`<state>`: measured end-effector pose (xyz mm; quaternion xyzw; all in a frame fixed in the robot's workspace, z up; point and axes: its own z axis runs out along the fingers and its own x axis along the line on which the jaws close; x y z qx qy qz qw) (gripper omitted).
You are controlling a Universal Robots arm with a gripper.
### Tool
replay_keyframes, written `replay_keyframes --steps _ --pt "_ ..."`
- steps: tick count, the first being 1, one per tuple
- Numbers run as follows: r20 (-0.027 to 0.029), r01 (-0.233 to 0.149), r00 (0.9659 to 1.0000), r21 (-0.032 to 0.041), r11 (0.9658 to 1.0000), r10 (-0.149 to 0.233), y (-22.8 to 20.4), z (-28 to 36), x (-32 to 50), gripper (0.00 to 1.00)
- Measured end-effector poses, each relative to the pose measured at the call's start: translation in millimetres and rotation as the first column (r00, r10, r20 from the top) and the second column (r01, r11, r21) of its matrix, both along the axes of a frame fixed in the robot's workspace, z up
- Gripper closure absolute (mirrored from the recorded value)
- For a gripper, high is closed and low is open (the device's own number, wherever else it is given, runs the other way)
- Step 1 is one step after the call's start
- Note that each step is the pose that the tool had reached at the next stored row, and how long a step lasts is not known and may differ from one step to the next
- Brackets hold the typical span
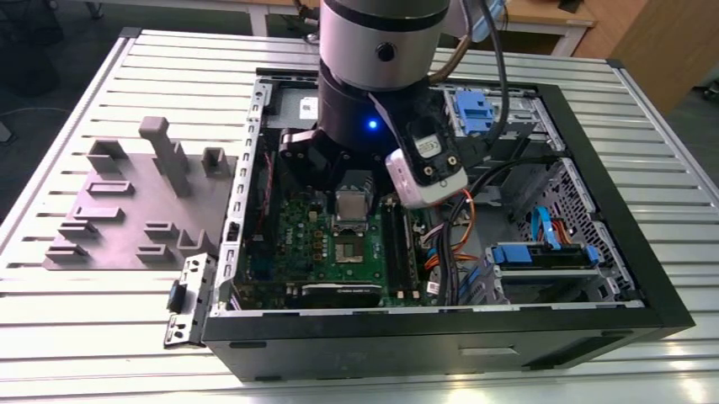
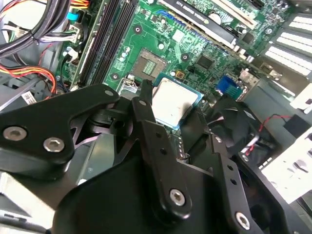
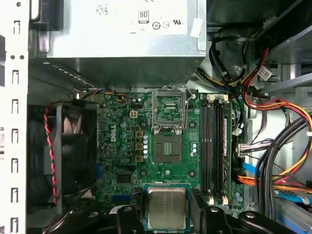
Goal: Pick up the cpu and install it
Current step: 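Pick up the cpu and move it towards the insertion slot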
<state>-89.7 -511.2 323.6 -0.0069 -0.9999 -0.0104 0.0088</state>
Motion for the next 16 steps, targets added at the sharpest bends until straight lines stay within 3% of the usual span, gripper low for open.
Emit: replay_keyframes --steps 3,16 --pt "-0.0001 0.000 1.0000 0.0004 1.0000 0.000 0.0 -4.0 0.0 0.53" --pt "0.0000 0.000 1.0000 0.0002 1.0000 0.000 0.0 -4.8 0.0 0.53"
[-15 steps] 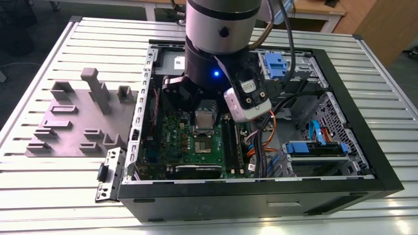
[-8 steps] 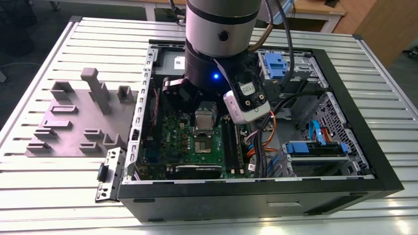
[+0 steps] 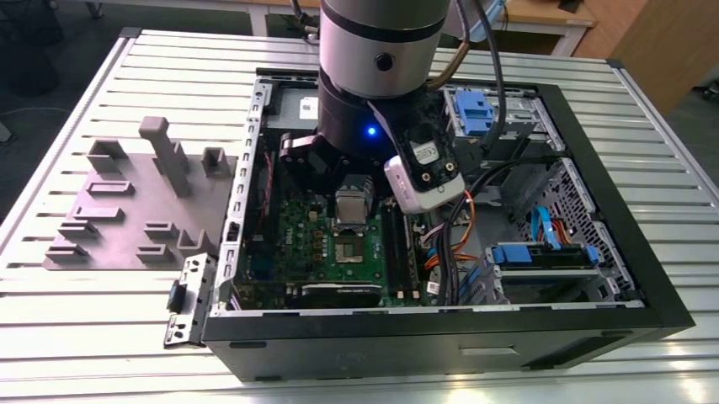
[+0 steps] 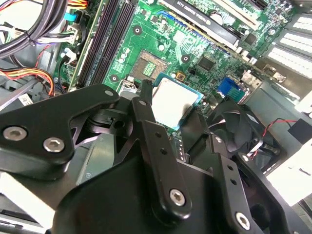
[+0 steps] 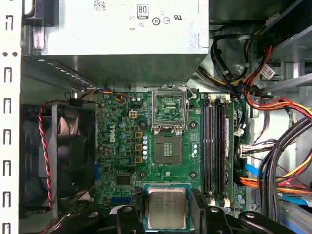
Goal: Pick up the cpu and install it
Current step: 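Pick up the cpu and move it towards the insertion slot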
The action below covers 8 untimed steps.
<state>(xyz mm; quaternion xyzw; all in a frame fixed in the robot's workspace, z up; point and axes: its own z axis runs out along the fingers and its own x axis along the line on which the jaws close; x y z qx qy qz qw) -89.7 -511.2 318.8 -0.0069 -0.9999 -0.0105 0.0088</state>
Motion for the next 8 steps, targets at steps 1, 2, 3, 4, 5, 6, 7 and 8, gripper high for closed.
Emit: replay_keyframes --steps 1,2,3,4,5,6,7,8 --pt "0.0000 0.000 1.0000 0.0000 1.0000 0.000 0.0 -0.2 0.0 0.53" --pt "0.0000 0.001 1.0000 0.0000 1.0000 -0.001 0.0 -0.5 0.0 0.53" --pt "0.0000 0.003 1.0000 0.0000 1.0000 -0.003 0.0 -1.0 0.0 0.53" --pt "-0.0001 0.006 1.0000 -0.0001 1.0000 -0.006 0.0 -1.4 0.0 0.53" --pt "0.0000 0.009 1.0000 0.0000 1.0000 -0.009 0.0 -2.1 0.0 0.53" --pt "-0.0001 0.009 1.0000 -0.0001 1.0000 -0.009 0.0 -2.9 0.0 0.53" --pt "0.0000 0.009 1.0000 0.0001 1.0000 -0.009 0.0 -4.1 0.0 0.53" --pt "0.0000 0.009 1.0000 0.0002 1.0000 -0.009 0.0 -5.5 0.0 0.53"
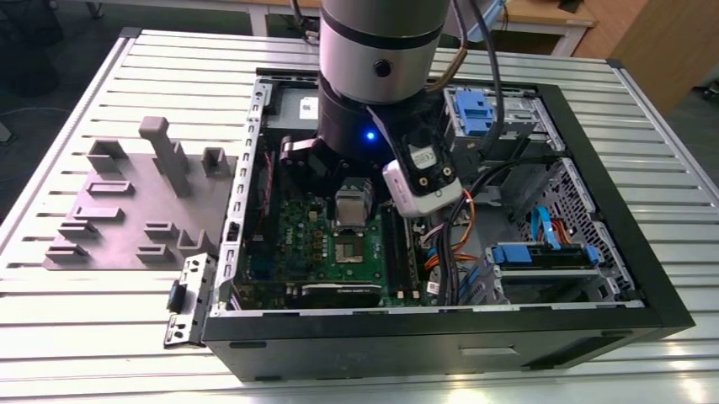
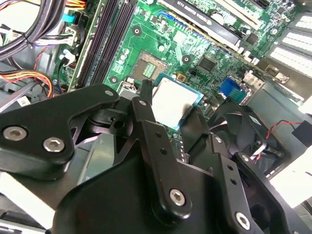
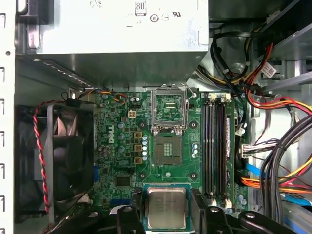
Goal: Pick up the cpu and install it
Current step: 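Pick up the cpu and move it towards the insertion slot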
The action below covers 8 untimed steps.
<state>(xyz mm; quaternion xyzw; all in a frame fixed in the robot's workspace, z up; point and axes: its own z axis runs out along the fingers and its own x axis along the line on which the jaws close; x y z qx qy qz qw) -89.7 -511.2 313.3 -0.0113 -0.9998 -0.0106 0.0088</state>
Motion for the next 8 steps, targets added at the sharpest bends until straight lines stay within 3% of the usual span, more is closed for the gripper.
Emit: replay_keyframes --steps 8 --pt "-0.0001 0.000 1.0000 -0.0001 1.0000 0.000 0.0 -12.6 0.0 0.53"
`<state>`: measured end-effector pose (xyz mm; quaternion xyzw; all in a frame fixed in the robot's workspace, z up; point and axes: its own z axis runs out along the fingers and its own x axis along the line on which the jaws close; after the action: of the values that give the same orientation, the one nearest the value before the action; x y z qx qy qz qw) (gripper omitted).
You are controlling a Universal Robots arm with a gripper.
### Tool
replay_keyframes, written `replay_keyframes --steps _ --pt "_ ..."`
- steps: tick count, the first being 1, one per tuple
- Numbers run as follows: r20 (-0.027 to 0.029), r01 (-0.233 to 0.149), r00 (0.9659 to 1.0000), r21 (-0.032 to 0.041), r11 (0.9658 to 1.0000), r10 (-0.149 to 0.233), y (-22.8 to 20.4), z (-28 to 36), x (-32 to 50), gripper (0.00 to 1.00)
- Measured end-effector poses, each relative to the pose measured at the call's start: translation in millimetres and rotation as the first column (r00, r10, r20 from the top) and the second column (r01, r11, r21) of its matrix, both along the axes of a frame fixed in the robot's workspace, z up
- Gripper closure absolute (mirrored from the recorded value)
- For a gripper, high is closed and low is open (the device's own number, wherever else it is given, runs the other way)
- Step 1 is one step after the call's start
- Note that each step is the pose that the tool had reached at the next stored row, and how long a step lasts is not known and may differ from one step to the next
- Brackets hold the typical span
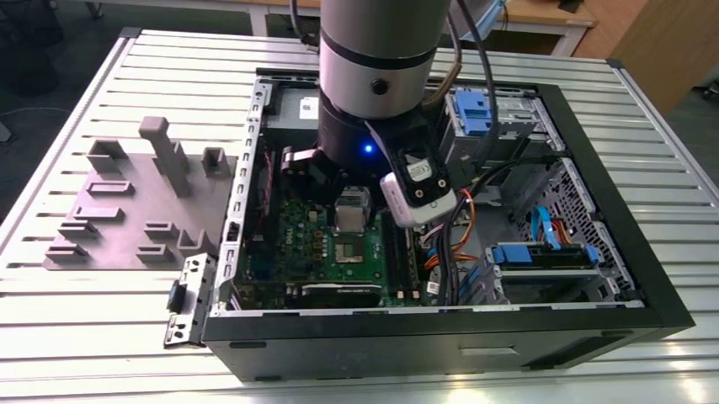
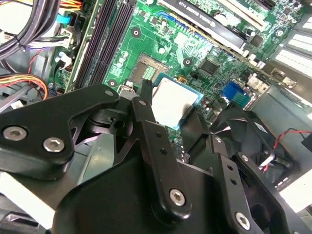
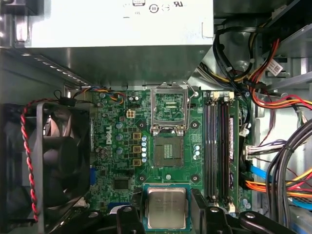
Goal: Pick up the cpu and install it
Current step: 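Pick up the cpu and move it towards the insertion slot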
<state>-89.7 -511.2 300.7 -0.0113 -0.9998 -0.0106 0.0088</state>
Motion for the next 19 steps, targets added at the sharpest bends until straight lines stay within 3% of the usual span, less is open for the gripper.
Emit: replay_keyframes --steps 19 --pt "0.0000 0.000 1.0000 0.0001 1.0000 0.000 0.0 -4.8 0.0 0.53"
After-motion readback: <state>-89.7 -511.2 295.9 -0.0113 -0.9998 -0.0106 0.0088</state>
